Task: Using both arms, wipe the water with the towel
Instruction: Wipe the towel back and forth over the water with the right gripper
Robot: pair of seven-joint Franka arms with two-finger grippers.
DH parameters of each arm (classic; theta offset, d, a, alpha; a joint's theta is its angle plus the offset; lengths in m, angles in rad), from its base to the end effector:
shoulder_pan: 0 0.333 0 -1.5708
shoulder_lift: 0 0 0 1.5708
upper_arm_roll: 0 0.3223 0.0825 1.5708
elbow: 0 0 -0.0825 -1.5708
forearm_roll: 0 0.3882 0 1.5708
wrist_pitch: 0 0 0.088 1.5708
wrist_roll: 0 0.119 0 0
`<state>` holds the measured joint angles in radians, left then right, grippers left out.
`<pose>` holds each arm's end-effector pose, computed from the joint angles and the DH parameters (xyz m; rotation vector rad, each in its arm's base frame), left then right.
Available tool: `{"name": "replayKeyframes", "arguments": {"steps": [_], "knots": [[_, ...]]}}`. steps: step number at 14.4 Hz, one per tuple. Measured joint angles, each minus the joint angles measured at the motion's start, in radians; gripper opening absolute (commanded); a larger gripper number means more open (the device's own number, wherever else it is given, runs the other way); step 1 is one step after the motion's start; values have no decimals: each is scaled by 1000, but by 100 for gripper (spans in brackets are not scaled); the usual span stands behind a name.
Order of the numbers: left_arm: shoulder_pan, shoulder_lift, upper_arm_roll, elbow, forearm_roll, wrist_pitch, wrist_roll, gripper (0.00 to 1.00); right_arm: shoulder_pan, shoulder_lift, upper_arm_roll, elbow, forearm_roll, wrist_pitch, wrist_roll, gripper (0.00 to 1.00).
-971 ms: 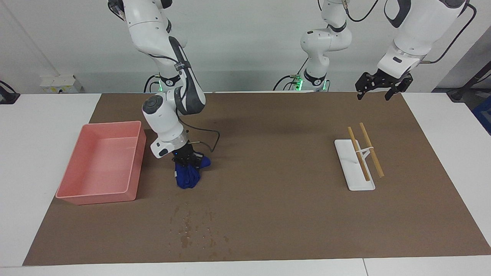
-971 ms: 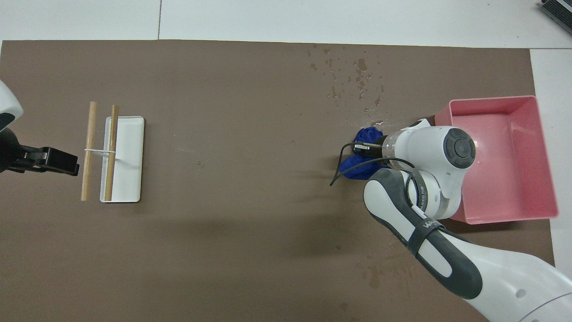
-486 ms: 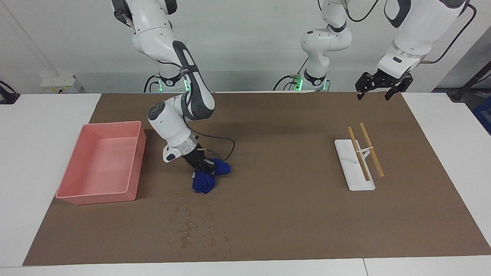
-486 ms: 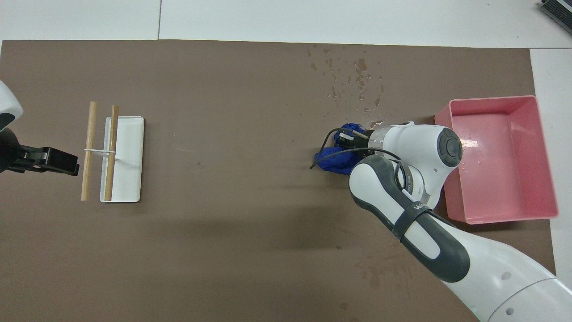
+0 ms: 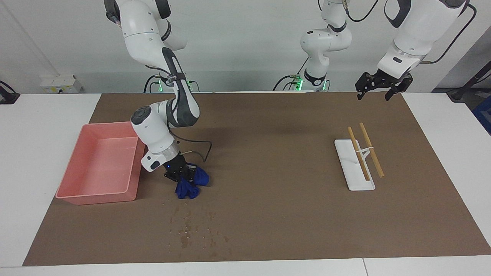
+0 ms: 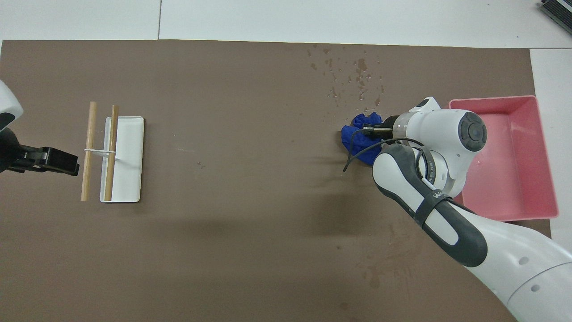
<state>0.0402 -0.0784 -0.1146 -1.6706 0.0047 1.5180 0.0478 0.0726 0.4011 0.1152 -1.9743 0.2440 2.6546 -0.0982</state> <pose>0.5244 -0.0408 0.6095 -3.1190 0.1896 0.1165 0.6377 0.1119 0.2858 -2.9151 -0.1028 -0.3939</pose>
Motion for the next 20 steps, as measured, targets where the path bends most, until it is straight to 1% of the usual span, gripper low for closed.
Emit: {"name": "replayKeyframes", "arguments": {"steps": [3, 4, 5, 8, 10, 12, 13, 17, 18, 20], "knots": [[0, 0, 0, 0, 0, 0, 0, 100, -29, 3, 1, 10, -283, 0, -20, 0], [0, 0, 0, 0, 0, 0, 0, 100, -37, 5, 1, 12, -361, 0, -21, 0], [0, 0, 0, 0, 0, 0, 0, 100, -43, 7, 1, 13, -406, 0, -21, 0], [0, 0, 0, 0, 0, 0, 0, 100, -45, 11, 4, 16, -427, 0, -21, 0], [0, 0, 0, 0, 0, 0, 0, 100, -44, 13, 5, 17, -425, 0, 40, 0], [0, 0, 0, 0, 0, 0, 0, 100, -37, 17, 9, 19, -394, 0, 147, 0], [0, 0, 0, 0, 0, 0, 0, 100, -29, 19, 10, 20, -339, 0, 182, 0], [0, 0, 0, 0, 0, 0, 0, 100, 33, 29, 10, 29, -16, 0, 265, 0], [0, 0, 0, 0, 0, 0, 0, 100, 55, 33, 11, 32, 47, 0, 289, 0], [0, 0, 0, 0, 0, 0, 0, 100, 98, 42, 13, 43, 124, 3, 356, 0]]}}
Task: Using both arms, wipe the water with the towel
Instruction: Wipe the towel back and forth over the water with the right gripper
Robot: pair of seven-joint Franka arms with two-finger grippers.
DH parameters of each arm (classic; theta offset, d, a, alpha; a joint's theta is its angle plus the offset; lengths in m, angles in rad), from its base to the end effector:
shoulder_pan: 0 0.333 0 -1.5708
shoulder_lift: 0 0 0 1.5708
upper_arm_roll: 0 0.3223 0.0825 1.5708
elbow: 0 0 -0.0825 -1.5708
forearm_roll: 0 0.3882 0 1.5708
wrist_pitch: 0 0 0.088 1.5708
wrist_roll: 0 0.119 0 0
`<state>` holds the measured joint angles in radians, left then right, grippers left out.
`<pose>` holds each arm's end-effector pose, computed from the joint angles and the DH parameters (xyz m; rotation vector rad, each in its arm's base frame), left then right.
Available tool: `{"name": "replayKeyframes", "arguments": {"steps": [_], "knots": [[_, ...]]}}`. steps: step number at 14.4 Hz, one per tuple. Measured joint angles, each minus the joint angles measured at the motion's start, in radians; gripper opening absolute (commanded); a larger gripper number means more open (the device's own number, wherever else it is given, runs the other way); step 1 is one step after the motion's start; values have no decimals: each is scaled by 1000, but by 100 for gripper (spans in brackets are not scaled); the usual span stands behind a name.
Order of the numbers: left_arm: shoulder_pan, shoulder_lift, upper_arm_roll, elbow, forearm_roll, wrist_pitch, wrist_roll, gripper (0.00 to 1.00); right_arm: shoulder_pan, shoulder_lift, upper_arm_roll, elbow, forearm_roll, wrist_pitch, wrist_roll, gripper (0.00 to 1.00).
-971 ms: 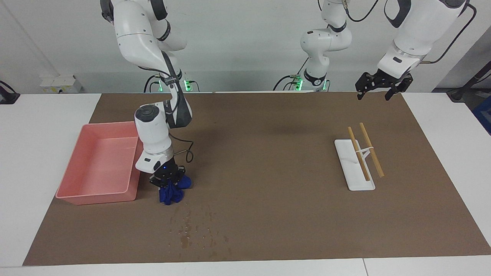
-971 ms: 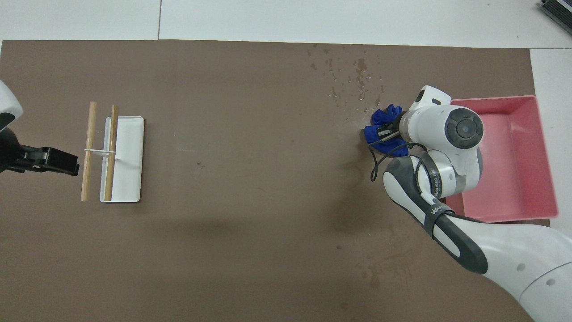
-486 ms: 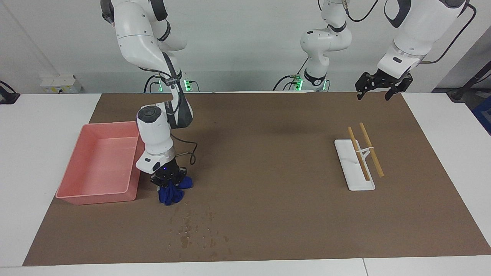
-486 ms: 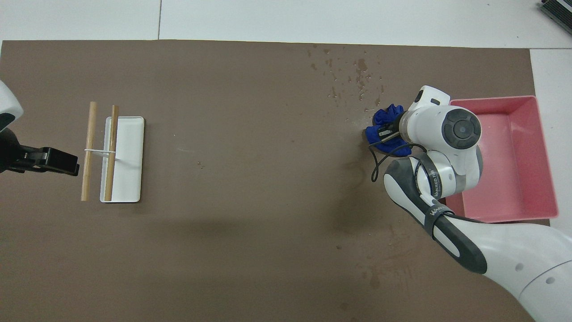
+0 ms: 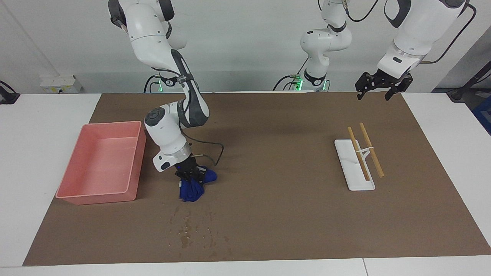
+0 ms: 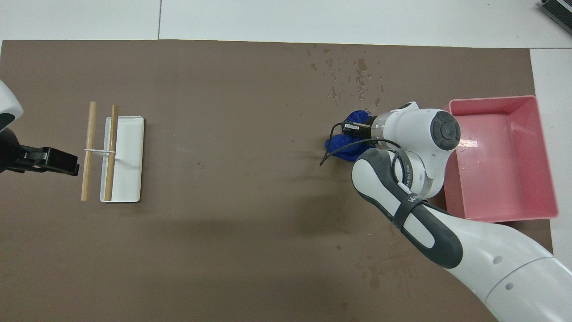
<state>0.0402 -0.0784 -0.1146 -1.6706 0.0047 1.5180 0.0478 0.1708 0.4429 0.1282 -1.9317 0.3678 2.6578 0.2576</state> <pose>0.5244 -0.0408 0.6095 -3.1190 0.1896 0.1165 0.6329 0.1813 0.2776 -2.7681 0.3923 -0.2711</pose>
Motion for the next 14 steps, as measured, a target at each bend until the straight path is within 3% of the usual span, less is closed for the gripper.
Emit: {"name": "replayKeyframes", "arguments": {"steps": [8, 12, 14], "knots": [[0, 0, 0, 0, 0, 0, 0, 100, 94, 39, 8, 81, 281, 30, 198, 0], [0, 0, 0, 0, 0, 0, 0, 100, 93, 38, 0, 118, 260, -45, 219, 0], [0, 0, 0, 0, 0, 0, 0, 100, 80, 21, -10, 136, 143, -137, 220, 0]]}}
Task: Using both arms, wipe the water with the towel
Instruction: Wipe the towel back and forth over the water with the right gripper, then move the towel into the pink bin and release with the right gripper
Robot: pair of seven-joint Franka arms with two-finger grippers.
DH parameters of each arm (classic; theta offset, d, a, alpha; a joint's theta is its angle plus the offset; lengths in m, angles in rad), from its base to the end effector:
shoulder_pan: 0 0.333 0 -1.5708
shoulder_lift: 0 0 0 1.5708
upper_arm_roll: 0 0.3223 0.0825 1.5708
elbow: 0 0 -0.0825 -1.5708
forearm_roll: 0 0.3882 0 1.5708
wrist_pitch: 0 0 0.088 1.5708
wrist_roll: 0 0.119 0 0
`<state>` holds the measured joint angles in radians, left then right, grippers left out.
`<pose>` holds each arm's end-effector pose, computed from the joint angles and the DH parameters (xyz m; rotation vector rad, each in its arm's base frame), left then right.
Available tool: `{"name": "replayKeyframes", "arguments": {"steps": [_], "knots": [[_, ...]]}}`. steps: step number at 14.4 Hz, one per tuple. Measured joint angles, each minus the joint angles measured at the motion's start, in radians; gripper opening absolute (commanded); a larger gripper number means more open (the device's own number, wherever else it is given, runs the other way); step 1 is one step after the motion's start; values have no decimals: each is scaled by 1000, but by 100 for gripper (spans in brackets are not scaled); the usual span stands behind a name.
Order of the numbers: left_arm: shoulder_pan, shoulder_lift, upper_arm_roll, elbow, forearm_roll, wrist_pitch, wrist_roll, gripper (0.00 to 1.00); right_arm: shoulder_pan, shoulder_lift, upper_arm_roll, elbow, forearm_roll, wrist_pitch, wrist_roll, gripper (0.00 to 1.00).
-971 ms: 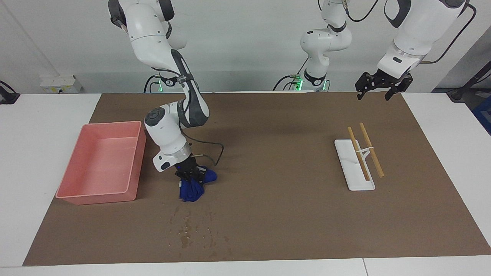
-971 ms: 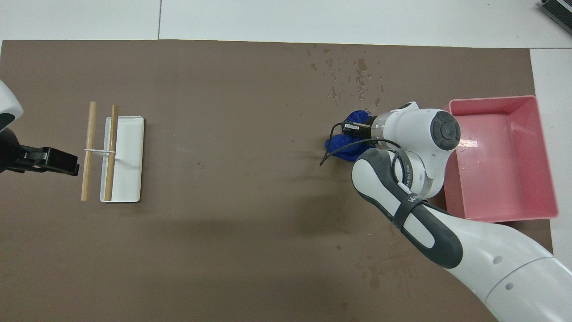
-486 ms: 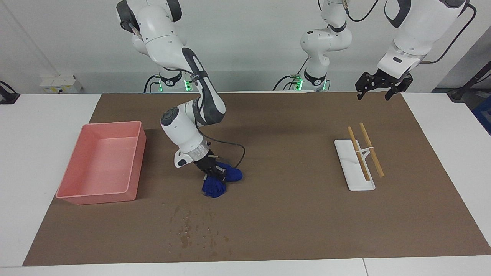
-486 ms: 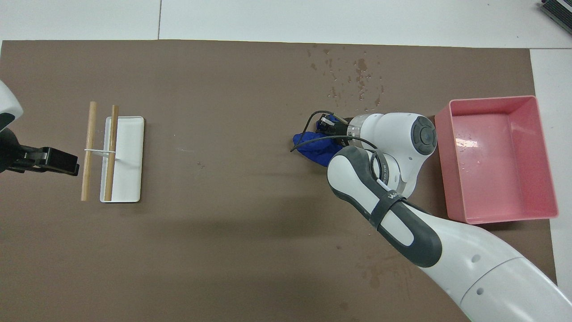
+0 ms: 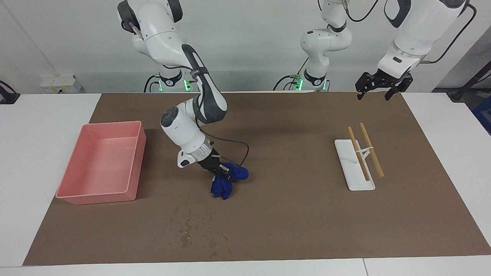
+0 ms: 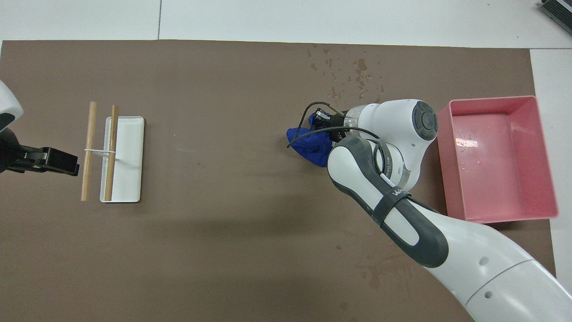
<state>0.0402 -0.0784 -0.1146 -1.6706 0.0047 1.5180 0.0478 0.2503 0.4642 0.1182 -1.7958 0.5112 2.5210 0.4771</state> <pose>0.5244 -0.0408 0.6095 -3.1190 0.1896 0.1165 0.6427 0.2391 0.3105 -2.5883 0.6744 -0.0872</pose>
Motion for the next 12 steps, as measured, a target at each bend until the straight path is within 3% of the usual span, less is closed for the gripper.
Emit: {"name": "replayKeyframes", "arguments": {"steps": [4, 9, 12], "knots": [[0, 0, 0, 0, 0, 0, 0, 100, -76, -77, -6, 57, -303, -302, -34, 0], [0, 0, 0, 0, 0, 0, 0, 100, -141, -196, -10, 71, -447, -571, -200, 0], [0, 0, 0, 0, 0, 0, 0, 100, -199, -290, -12, 74, -463, -715, -330, 0]]}}
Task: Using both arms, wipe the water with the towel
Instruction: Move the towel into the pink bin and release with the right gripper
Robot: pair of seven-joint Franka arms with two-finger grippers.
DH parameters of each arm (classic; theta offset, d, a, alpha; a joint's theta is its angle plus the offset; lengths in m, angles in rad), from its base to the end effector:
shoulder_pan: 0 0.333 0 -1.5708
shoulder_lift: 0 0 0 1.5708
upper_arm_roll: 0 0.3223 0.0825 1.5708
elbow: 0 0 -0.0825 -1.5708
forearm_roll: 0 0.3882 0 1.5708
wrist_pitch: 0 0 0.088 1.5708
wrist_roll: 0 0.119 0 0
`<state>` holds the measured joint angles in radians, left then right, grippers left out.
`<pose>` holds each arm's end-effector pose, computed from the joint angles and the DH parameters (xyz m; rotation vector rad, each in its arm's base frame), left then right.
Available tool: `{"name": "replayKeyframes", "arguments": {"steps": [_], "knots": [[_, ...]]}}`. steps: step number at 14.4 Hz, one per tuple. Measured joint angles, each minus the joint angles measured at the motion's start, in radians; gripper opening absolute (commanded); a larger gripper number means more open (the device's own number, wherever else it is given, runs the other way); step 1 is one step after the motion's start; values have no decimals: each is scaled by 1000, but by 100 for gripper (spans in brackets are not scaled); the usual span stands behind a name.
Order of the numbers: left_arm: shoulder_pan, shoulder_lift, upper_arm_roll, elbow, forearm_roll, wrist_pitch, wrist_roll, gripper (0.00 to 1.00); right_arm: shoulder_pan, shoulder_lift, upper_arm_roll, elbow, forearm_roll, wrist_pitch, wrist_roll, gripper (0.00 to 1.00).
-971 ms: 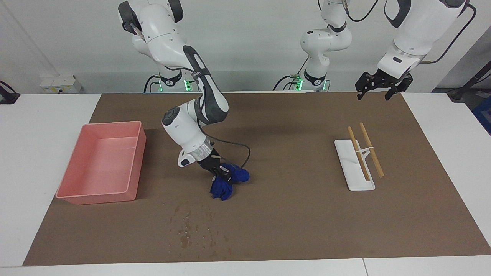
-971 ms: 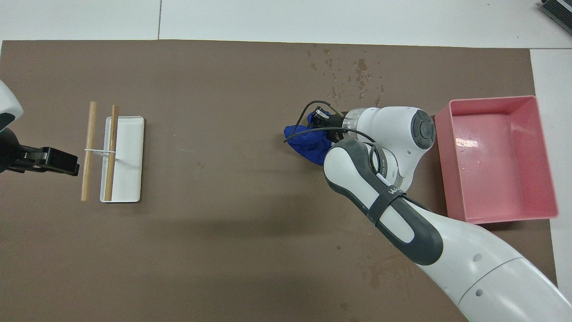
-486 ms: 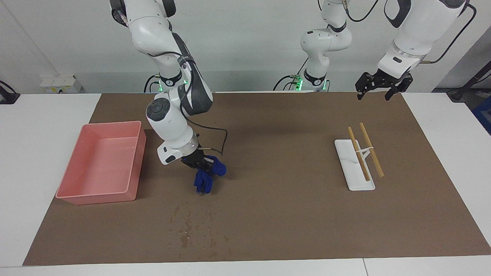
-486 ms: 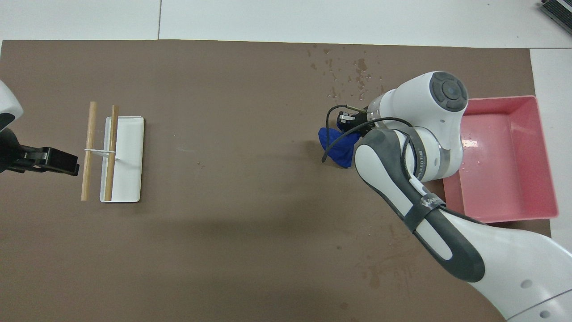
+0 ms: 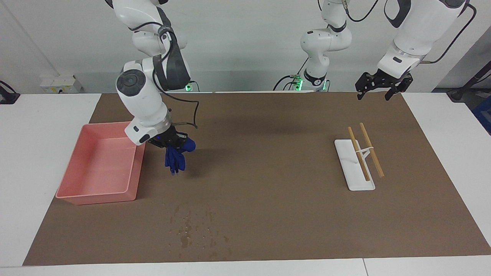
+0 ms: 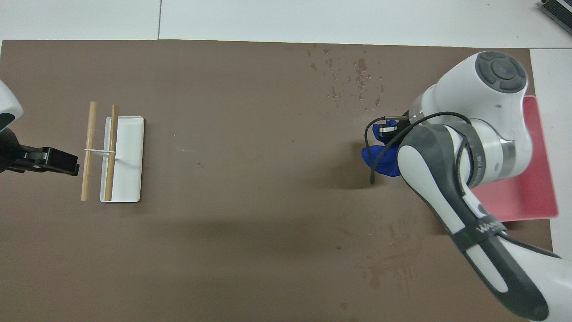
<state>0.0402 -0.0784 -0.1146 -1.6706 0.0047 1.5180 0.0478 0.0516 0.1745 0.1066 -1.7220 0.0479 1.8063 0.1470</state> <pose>0.5244 -0.0408 0.6095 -3.1190 0.1896 0.1165 0.6004 0.0970 0.4643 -3.0876 0.0044 0.1515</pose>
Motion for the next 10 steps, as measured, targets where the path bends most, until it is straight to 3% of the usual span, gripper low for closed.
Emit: {"name": "replayKeyframes", "arguments": {"steps": [6, 10], "knots": [[0, 0, 0, 0, 0, 0, 0, 100, -208, -221, -9, 7, -12, -263, -350, 0], [0, 0, 0, 0, 0, 0, 0, 100, -299, -256, -12, -1, -75, -243, -528, 0]]}}
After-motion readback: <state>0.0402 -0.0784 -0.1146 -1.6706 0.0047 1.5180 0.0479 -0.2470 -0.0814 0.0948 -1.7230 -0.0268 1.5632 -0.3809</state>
